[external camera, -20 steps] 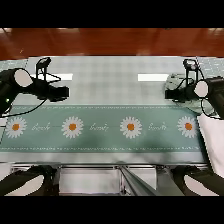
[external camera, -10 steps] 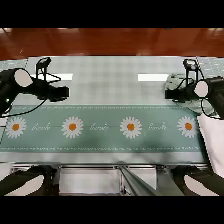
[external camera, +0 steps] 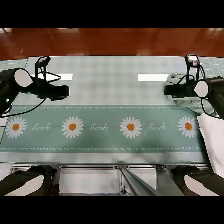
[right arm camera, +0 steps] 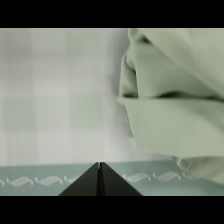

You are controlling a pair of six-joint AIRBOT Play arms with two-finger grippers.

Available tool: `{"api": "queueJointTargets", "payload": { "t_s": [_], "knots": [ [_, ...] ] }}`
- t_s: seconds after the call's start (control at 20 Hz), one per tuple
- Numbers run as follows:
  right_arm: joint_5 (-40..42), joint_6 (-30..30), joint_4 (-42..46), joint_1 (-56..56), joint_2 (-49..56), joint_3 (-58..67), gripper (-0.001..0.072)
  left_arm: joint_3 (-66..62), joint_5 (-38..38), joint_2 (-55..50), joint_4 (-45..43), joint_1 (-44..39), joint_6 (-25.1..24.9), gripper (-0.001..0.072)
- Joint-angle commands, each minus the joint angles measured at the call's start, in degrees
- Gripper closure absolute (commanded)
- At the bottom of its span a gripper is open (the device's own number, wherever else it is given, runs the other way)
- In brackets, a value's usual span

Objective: Fold the shirts.

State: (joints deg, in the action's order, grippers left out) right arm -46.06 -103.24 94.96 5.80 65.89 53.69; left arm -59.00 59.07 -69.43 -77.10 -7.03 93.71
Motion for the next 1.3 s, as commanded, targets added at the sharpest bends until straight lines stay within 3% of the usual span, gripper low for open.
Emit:
{"api": "queueJointTargets", "payload": {
  "t_s": [0.0, 0.05, 0.1, 0.15, 0.2, 0.25, 0.3, 0.4, 0.5, 0.55, 0.65, 0.8, 1.05, 1.15, 1.2, 1.25],
  "knots": [
    [7.65, 0.00, 0.02, -0.02, -0.35, 0.42, 0.0687, -0.07, -3.17, -0.11, 0.00, 0.22, 0.24, 0.0691],
    [8.61, 0.00, 1.16, -0.04, -0.83, 1.55, 0.0619, -0.07, -2.69, -0.09, -0.04, 0.28, 0.00, 0.0689],
    [9.68, 0.02, 3.58, -0.02, -1.40, 3.21, 0.0411, -0.07, -1.42, -0.09, -0.07, 0.39, -0.26, 0.0659],
    [10.45, 0.00, 7.21, -0.04, -1.99, 5.38, 0.0295, -0.07, 0.35, -0.09, -0.68, 0.50, -0.52, 0.0548],
    [10.43, -0.02, 12.55, -0.04, -2.32, 7.74, 0.0295, -0.07, 2.51, -0.07, -1.46, 0.59, -1.42, 0.0398],
    [9.97, -0.15, 19.15, -0.35, -2.27, 10.27, 0.0295, -0.04, 4.59, -0.07, -2.69, 0.59, -1.53, 0.0311],
    [10.08, -0.22, 22.88, -1.38, -1.97, 12.04, 0.0295, -0.02, 7.10, -0.02, -3.82, 0.59, -1.55, 0.0282],
    [9.01, -0.17, 23.61, -6.62, 0.74, 14.73, 0.0295, 0.57, 10.01, 0.79, -3.65, 0.37, -2.29, 0.0281],
    [4.96, -0.20, 20.90, -13.00, 6.27, 15.93, 0.0297, 2.64, 8.63, 3.87, 3.80, -1.70, -11.04, 0.0282],
    [2.29, -0.20, 19.63, -16.11, 9.81, 16.26, 0.0298, 3.93, 6.54, 5.92, 6.95, -3.45, -12.28, 0.0282],
    [-2.16, 1.51, 14.82, -21.57, 16.83, 17.66, 0.0298, 6.34, 1.55, 8.96, 7.50, -6.97, -11.13, 0.0282],
    [-3.15, 9.38, 1.90, -26.45, 24.55, 21.14, 0.0299, 7.19, -1.38, 8.94, 7.50, -8.02, -7.58, 0.0282],
    [-5.20, 10.84, 1.29, -26.73, 32.35, 26.21, 0.0309, 7.19, -4.52, 8.70, 7.50, -7.87, -5.81, 0.0284],
    [-6.73, 13.25, -2.45, -26.75, 33.70, 26.23, 0.0384, 7.17, -5.97, 8.39, 7.45, -7.85, -6.23, 0.0285],
    [-7.87, 14.99, -4.87, -26.75, 33.97, 26.23, 0.0469, 7.15, -6.78, 8.44, 6.64, -7.56, -7.10, 0.0289],
    [-9.18, 17.18, -7.15, -26.75, 33.83, 26.29, 0.0628, 6.91, -7.08, 8.57, 5.05, -6.80, -7.04, 0.0289]
  ]
}}
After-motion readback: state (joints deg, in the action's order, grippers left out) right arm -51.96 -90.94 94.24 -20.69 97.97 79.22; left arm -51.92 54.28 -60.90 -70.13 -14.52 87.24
